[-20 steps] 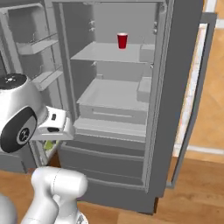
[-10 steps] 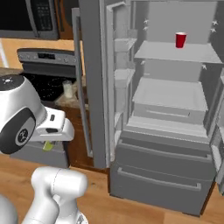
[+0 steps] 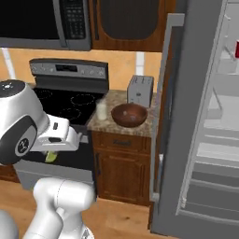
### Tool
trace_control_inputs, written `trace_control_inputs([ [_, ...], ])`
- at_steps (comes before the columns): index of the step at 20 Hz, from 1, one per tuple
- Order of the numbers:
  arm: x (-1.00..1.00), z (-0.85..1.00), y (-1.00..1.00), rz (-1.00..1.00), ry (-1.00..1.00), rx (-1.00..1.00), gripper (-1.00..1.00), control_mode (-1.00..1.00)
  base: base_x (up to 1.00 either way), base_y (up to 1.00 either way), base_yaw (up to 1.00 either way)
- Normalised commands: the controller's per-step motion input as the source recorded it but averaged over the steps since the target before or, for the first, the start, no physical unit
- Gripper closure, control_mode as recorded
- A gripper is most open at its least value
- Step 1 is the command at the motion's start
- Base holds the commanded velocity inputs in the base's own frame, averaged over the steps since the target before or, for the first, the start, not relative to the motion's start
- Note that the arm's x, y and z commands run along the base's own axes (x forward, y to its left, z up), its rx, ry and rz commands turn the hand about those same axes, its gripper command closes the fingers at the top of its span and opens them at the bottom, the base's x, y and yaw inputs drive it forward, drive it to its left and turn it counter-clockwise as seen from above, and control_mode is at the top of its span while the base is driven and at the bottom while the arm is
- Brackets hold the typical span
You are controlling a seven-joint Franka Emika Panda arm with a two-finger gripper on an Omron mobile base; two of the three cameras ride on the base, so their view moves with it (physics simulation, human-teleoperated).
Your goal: Grab a lemon wedge from the fridge and one ice cube from the ice bowl, and put them in the glass of lemonade.
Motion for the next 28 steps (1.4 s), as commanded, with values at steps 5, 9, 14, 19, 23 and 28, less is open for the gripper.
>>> trace_control_inputs([
  [5,0.00,0.00,0.00,0.00,0.00,0.00,1.00,1.00,0.99,0.66,-0.13],
  [9,0.00,0.00,0.00,0.00,0.00,0.00,1.00,1.00,0.44,-0.09,-0.23],
  [14,0.00,0.00,0.00,0.00,0.00,0.00,1.00,1.00,0.53,-0.08,-0.27],
  [19,0.00,0.00,0.00,0.00,0.00,0.00,1.00,1.00,0.79,0.08,-0.10],
  [23,0.00,0.00,0.00,0.00,0.00,0.00,1.00,1.00,0.44,0.00,-0.04],
  [28,0.00,0.00,0.00,0.00,0.00,0.00,1.00,1.00,0.00,0.00,0.00],
])
